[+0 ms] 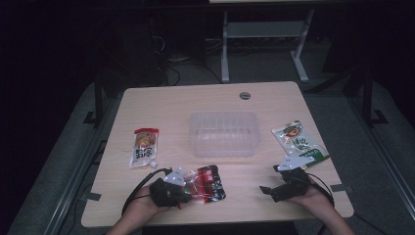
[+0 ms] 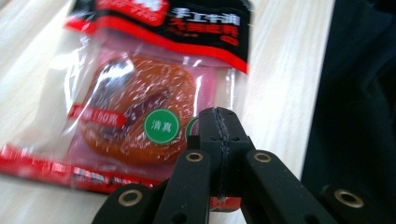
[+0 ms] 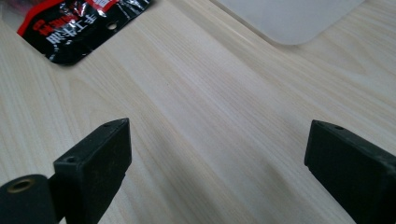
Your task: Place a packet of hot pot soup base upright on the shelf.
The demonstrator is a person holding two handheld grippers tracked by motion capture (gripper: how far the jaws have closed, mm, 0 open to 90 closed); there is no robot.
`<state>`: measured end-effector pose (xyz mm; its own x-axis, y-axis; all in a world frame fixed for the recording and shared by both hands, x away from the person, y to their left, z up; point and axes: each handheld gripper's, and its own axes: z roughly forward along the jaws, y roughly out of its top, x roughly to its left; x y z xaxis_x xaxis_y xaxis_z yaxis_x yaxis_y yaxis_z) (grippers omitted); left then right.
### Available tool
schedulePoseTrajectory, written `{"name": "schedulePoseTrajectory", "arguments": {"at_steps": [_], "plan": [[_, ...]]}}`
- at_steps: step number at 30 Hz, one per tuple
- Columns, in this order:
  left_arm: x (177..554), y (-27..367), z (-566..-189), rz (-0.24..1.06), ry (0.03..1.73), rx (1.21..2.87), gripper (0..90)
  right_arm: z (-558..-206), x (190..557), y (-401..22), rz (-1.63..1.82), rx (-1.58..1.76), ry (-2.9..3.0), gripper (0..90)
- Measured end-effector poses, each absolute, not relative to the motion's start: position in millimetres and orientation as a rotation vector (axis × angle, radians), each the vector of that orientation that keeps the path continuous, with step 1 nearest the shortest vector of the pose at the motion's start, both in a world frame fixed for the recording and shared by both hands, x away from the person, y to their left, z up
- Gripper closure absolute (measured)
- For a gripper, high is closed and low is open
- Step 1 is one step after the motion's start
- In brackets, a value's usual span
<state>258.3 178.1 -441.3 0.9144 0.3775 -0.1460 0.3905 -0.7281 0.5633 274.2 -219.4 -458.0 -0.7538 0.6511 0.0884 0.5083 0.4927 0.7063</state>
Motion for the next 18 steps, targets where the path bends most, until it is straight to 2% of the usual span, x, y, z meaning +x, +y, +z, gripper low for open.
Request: {"name": "schedulePoseTrajectory", "arguments": {"at_steps": [11,14,18], "plan": [[260,187,-434,-0.026,0.551,2.412,89.3,-458,273,-219,1.115,0.996,2.547,7.0],[263,192,-428,0.006,0.533,2.391,87.0,-458,273,-218,1.111,1.004,2.552,7.0],[270,198,-423,0.036,0.523,2.375,78.4,-458,274,-218,1.105,0.997,2.558,7.0]]}}
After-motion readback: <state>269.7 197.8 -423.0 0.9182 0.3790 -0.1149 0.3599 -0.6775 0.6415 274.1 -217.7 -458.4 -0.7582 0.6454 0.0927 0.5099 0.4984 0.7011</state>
